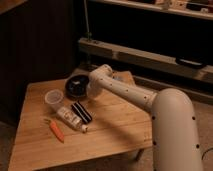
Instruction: Pick up the ceramic cup
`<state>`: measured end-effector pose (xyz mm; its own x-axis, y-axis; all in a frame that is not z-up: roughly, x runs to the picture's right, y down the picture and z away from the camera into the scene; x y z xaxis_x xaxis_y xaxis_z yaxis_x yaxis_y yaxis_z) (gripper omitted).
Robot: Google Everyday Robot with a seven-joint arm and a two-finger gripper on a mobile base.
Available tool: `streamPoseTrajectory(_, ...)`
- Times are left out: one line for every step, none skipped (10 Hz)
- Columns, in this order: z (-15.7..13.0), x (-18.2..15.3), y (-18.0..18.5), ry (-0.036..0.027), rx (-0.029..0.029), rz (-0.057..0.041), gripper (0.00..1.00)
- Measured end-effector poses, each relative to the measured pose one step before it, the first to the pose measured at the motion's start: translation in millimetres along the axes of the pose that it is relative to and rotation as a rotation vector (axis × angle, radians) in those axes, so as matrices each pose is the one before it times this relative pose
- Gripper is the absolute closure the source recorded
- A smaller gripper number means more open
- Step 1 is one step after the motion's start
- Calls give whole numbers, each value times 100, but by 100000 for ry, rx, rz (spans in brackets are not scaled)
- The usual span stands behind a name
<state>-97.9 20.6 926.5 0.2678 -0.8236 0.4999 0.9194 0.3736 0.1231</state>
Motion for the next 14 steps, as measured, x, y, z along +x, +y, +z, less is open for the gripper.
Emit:
streamPoseTrajectory(-1861, 252, -735, -27, -416, -978, 81)
streamPoseTrajectory(-2653, 15, -1237, 255, -923, -1776, 81)
streamPoseTrajectory(-2444, -220, -1078, 779, -1454, -1764, 81)
streamPoseTrajectory(-2296, -477, -752, 651, -1852, -1181, 81)
streamPoseTrajectory(-2042, -791, -821, -457, -1171, -1993, 81)
streamPoseTrajectory(-998, -606, -808, -1265, 73, -2087, 81)
streamPoseTrajectory(4, -112, -64, -318, -48, -399, 81)
streamPoseTrajectory(-96, 137, 243, 277, -97, 259, 81)
streamPoseTrajectory(34, -17, -43, -15, -17, -205, 81)
streamPoseTrajectory(23, -80, -239, -89, 146, -304, 81)
streamPoseTrajectory(-19, 46, -16, 38, 51, 103, 81)
streamPoseTrajectory(-16, -158, -428, 190, 1369, -1472, 81)
streamPoseTrajectory(-219, -362, -1067, -308, 3080, -2156, 81)
streamPoseTrajectory(73, -737, -1967, -1777, 4741, -3195, 81)
